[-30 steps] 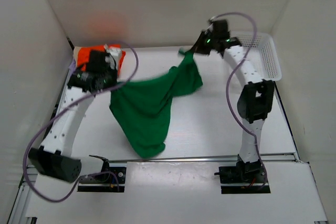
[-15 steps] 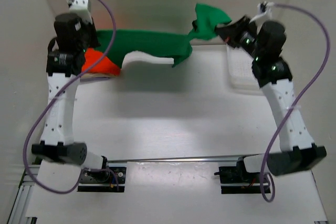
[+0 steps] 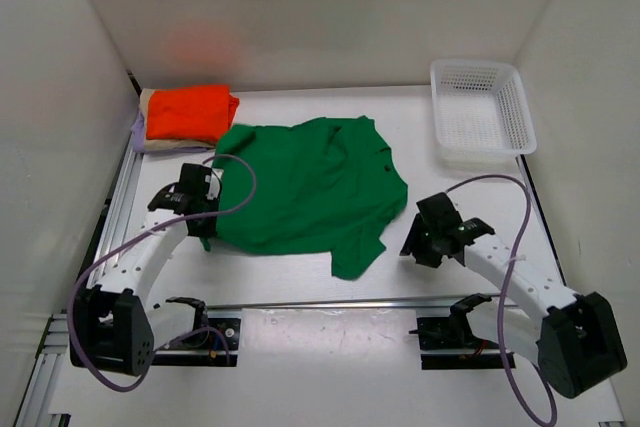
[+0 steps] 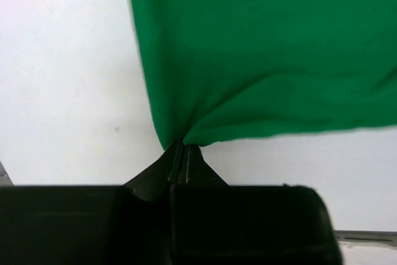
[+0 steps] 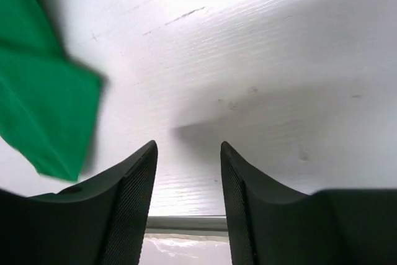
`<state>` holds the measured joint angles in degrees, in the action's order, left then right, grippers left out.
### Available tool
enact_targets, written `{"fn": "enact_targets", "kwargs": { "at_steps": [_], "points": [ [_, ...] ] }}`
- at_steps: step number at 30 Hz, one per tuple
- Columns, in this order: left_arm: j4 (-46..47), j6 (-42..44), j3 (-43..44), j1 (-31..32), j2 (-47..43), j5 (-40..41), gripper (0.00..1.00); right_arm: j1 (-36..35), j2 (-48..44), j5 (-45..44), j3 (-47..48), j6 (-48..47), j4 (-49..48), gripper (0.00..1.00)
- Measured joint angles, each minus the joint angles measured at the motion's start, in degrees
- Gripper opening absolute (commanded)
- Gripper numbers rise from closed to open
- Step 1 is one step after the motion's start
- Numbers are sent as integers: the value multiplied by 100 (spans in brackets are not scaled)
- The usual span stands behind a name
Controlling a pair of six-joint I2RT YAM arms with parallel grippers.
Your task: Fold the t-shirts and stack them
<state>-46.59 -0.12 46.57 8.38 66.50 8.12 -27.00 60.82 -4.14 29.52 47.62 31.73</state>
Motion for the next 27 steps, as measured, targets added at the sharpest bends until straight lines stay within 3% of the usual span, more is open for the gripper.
{"fn": "enact_targets", "kwargs": {
  "at_steps": [6, 11, 17, 24, 26, 27],
  "points": [
    [-68, 11, -374, 4, -391, 48, 10, -2, -505, -522, 734, -223, 234, 60],
    [-9, 11, -378, 4, -590, 46, 10, -33, 328, -37, 992, -754, -151, 65],
    [26, 11, -494, -2, -769, 46, 10, -691, 1405, 566, 885, -1696, -332, 65],
    [31, 11, -518, -52, -769, 42, 10, -973, 1980, 586, 1134, -2155, -603, 68],
    [28, 11, -522, -85, -769, 39, 10, -1016, 2153, 570, 1270, -2194, -678, 63],
    [28, 11, -522, -103, -769, 39, 10, -1045, 2232, 564, 1322, -2218, -708, 46]
  ]
}}
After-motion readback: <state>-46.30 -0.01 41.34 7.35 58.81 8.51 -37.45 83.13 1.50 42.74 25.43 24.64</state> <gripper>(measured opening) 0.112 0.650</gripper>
